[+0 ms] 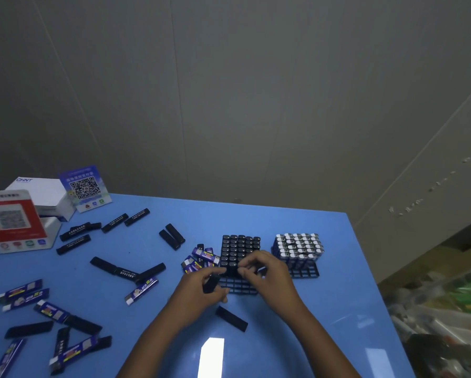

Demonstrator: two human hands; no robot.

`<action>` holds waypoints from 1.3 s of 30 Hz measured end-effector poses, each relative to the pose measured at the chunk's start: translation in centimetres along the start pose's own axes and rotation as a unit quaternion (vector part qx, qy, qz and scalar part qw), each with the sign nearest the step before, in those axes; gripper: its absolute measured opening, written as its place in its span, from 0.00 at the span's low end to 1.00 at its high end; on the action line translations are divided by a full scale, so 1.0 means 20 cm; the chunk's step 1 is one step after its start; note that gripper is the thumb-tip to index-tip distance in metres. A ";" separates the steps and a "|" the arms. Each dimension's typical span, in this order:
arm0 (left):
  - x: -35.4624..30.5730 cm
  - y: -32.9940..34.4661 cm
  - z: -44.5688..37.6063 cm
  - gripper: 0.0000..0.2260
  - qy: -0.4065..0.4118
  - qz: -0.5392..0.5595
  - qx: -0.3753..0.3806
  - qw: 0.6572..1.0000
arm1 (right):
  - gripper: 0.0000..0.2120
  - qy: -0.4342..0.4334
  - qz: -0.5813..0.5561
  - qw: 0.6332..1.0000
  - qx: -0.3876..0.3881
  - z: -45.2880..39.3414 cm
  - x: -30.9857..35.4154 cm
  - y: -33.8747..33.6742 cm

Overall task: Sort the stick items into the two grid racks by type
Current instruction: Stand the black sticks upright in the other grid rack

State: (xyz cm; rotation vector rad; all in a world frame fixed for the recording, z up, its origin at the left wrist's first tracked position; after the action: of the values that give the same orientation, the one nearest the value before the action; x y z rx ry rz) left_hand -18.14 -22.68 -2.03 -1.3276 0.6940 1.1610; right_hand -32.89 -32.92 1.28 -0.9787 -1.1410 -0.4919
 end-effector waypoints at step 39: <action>-0.33 0.19 0.28 0.38 0.072 -0.395 -0.190 0.896 | 0.39 0.077 -0.110 0.988 0.079 0.45 -0.19 -0.53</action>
State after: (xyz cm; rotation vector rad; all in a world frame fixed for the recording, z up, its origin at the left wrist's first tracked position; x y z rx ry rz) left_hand -25.12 -19.54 3.61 -1.8006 -0.0244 0.5381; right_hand -47.17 -31.33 2.80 -0.6689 -1.1352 -0.6319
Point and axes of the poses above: each hand's wrist, its own z-axis away from the middle knuckle, its own y-axis out of the palm, x = y × z, the point moved 7 cm from there along -z, towards the middle knuckle, and after that the axes turned 8 degrees about y, right-handed, at the moved point
